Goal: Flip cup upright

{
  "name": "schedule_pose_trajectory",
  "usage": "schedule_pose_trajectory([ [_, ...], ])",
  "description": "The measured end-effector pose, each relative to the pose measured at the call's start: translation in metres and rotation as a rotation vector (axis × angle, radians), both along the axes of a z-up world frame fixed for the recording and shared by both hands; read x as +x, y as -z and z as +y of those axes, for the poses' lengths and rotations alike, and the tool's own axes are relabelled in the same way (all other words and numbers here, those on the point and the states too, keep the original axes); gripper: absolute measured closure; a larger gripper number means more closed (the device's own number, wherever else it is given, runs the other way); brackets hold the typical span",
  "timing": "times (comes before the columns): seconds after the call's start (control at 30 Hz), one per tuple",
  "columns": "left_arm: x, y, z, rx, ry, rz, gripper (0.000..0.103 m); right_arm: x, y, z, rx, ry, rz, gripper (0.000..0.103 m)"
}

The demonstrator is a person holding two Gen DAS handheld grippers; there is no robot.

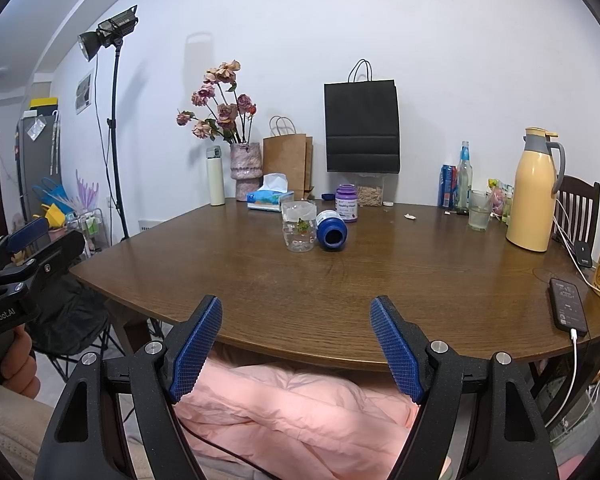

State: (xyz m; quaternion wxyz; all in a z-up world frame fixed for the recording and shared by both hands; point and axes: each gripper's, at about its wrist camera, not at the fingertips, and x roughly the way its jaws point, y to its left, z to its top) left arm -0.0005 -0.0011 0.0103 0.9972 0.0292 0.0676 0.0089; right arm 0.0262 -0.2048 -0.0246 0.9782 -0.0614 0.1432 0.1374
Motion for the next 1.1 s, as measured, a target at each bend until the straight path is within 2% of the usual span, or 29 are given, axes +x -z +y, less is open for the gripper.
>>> schedule_pose_trajectory([
  [0.9,0.006,0.000,0.007,0.003,-0.007,0.003,0.000,0.004,0.000,-0.001,0.009,0.004,0.005,0.021],
  [1.03,0.045,0.006,0.004,0.001,0.039,0.081,0.000,0.030,0.000,0.001,-0.023,0.012,0.033,0.021],
  [1.1,0.079,0.013,0.000,0.012,0.045,0.128,0.000,0.054,-0.001,0.000,-0.041,0.024,0.040,0.021],
])
